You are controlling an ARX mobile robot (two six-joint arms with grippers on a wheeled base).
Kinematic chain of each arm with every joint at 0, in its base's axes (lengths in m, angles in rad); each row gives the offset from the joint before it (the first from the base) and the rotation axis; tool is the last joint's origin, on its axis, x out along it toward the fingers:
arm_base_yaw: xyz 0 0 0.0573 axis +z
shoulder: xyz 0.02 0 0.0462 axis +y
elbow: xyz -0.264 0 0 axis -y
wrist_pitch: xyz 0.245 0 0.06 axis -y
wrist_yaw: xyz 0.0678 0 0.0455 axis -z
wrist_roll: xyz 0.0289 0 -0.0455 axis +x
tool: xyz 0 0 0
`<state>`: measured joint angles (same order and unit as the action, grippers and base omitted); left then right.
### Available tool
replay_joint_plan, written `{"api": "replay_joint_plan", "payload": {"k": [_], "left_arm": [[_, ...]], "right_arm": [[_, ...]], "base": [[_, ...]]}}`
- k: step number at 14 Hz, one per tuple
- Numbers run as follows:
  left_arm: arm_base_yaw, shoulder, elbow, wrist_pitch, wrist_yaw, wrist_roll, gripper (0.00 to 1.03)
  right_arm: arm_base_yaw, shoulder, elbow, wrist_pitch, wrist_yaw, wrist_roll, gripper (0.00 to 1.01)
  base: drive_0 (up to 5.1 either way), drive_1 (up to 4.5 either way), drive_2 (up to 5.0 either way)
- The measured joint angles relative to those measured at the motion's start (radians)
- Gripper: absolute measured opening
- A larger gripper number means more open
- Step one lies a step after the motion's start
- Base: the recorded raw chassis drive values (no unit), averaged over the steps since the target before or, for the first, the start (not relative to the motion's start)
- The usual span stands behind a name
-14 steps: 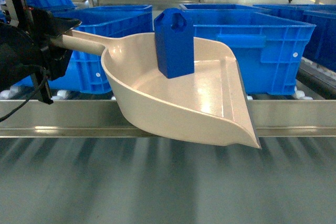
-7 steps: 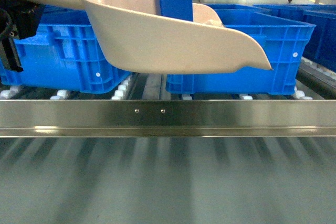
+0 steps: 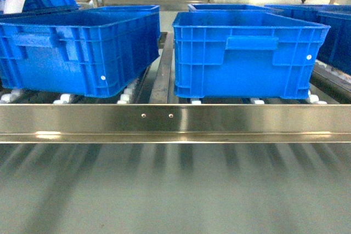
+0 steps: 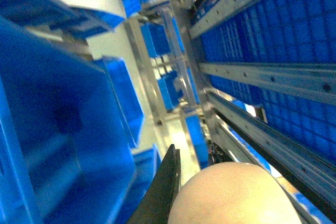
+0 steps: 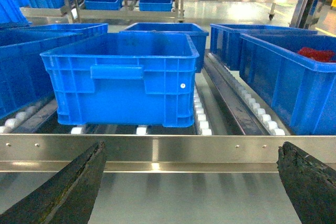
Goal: Place part in tray to right shelf
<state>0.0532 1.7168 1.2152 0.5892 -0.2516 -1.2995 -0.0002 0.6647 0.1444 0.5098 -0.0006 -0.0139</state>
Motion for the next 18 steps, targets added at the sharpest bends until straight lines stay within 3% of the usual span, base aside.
{"api": "replay_joint_plan", "payload": {"k": [1, 3, 4, 5, 8, 10, 11, 12, 16, 17, 18], "left_arm": [[-0.001, 0.070, 0.121, -0.092, -0.103, 0.064, 0.13], [-0.021, 0.204, 0.364, -0.226, -0.338, 0.240, 0.13], [-0.025, 0.237, 0.442, -0.205, -0.423, 0.347, 0.13], [-0.024, 0.235, 0.476, -0.212, -0.480, 0.424, 0.13], [-0.031, 0.120, 0.373, -0.187, -0.538, 0.536, 0.13], [-0.037, 0.119, 0.373, -0.194, -0.523, 0.546, 0.13], [-0.038, 0.119, 0.373, -0.224, -0.514, 0.535, 0.13], [-0.037, 0.119, 0.373, -0.252, -0.468, 0.494, 0.13], [-0.008, 0.111, 0.340, -0.212, -0.005, 0.232, 0.13], [-0.005, 0.107, 0.320, -0.162, 0.088, 0.217, 0.13], [-0.003, 0.103, 0.320, -0.175, 0.135, 0.259, 0.13]], "right_arm": [[0.000, 0.000, 0.000, 0.000, 0.000, 0.000, 0.98], [0.000, 0.000, 0.000, 0.000, 0.000, 0.000, 0.98], [0.000, 0.000, 0.000, 0.000, 0.000, 0.000, 0.98], [0.000, 0.000, 0.000, 0.000, 0.000, 0.000, 0.98], [0.000, 0.000, 0.000, -0.001, 0.000, 0.000, 0.98], [0.000, 0.000, 0.000, 0.000, 0.000, 0.000, 0.98], [0.000, 0.000, 0.000, 0.000, 0.000, 0.000, 0.98], [0.000, 0.000, 0.000, 0.000, 0.000, 0.000, 0.98], [0.000, 0.000, 0.000, 0.000, 0.000, 0.000, 0.98], [0.000, 0.000, 0.000, 0.000, 0.000, 0.000, 0.98], [0.000, 0.000, 0.000, 0.000, 0.000, 0.000, 0.98]], "base": [[0.0, 0.00, 0.0], [0.0, 0.00, 0.0], [0.0, 0.00, 0.0], [0.0, 0.00, 0.0], [0.0, 0.00, 0.0], [0.0, 0.00, 0.0], [0.0, 0.00, 0.0], [0.0, 0.00, 0.0], [0.0, 0.00, 0.0], [0.0, 0.00, 0.0], [0.0, 0.00, 0.0]]}}
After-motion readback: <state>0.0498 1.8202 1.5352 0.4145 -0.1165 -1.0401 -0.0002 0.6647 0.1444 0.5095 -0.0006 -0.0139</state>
